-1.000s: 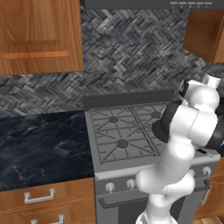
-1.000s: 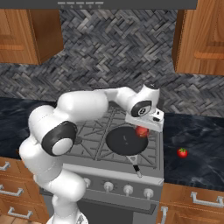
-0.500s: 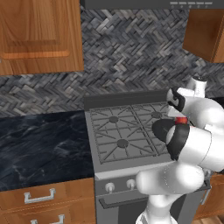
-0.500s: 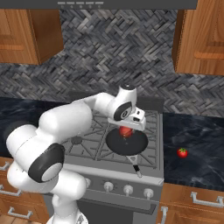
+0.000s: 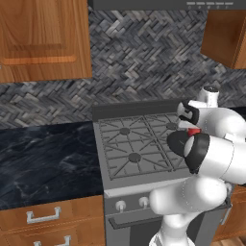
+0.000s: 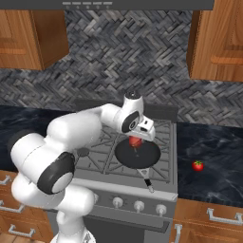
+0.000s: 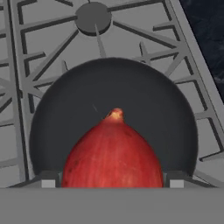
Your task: Place the pan on the front right burner on the stove. Then place the tomato and the onion in the pan and turn on the front right burner.
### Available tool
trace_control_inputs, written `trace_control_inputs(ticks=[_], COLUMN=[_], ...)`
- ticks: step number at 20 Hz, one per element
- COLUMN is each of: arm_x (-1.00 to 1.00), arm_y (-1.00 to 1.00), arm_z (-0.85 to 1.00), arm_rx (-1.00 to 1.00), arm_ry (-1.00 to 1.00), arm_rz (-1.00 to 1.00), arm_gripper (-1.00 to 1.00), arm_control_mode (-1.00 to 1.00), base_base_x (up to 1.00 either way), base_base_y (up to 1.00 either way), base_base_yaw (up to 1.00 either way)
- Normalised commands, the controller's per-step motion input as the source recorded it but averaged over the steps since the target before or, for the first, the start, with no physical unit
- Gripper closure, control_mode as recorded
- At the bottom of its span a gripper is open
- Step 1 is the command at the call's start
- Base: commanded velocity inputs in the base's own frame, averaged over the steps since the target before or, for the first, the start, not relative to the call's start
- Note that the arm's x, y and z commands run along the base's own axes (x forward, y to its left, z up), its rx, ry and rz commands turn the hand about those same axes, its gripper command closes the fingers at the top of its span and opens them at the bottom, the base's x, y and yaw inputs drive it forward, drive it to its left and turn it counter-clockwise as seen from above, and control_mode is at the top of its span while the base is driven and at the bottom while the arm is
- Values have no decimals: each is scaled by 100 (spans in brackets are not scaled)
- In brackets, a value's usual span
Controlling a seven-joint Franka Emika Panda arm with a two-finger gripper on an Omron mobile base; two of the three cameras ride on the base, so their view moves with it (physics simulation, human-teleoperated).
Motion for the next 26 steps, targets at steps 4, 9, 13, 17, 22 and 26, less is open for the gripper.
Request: trace_control_inputs(ticks=[4, 9, 13, 17, 22, 26], arm_x=[37, 2, -1, 2, 3, 2], arm_y=[0, 0, 0, 0, 0, 0], arm_z=[0, 0, -25, -53, -29, -26], arm_rx=[0, 0, 0, 0, 0, 0], arm_ry=[0, -2, 0, 0, -5, -13], arm_rz=[-7, -1, 0, 0, 0, 0], arm_gripper=[100, 100, 100, 100, 100, 100], arm_control_mode=[-100, -100, -100, -100, -100, -100], base_base_x=[0, 0, 0, 0, 0, 0], base_base_y=[0, 0, 0, 0, 0, 0], base_base_yaw=[0, 0, 0, 0, 0, 0])
